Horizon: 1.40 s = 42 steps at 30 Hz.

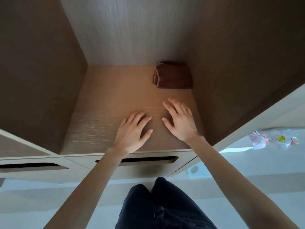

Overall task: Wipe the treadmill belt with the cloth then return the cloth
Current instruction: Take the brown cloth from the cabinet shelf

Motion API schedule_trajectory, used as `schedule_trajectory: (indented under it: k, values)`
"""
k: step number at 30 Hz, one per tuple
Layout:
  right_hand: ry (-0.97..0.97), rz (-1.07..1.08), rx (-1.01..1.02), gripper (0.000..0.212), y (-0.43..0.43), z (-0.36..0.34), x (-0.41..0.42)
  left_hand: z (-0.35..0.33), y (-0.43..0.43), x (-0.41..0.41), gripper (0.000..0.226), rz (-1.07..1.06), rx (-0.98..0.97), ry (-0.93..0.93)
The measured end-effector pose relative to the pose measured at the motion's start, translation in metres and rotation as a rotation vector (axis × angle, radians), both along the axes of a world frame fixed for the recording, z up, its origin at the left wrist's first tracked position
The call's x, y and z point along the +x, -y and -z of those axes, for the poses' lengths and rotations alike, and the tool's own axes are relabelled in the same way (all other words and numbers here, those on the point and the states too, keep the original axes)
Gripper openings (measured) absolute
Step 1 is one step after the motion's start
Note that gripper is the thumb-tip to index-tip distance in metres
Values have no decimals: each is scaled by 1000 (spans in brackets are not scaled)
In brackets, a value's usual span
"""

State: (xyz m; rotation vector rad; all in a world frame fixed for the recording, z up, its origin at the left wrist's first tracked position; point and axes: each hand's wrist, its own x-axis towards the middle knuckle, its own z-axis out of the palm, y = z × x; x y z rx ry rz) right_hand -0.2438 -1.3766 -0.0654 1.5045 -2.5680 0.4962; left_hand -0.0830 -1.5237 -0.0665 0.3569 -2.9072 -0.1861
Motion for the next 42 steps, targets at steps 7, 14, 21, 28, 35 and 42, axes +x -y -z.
schedule_trajectory:
  k: [7,14,21,28,35,42]
  values:
    - [33,72,-9,59,37,-4,-50,2,18,-28,57,11,4,7]
    - [93,260,134,63,77,-4,-89,0,23,-30,52,19,38,-53]
    - [28,261,181,57,75,-11,-75,-6,19,-26,47,-75,79,-76]
    - [26,215,192,57,52,-7,-54,0,7,-4,49,-90,82,-52]
    - [11,265,80,57,77,-23,-93,3,6,-2,49,-62,58,-55]
    - [79,270,133,57,76,-10,-98,6,7,-2,47,-42,58,-85]
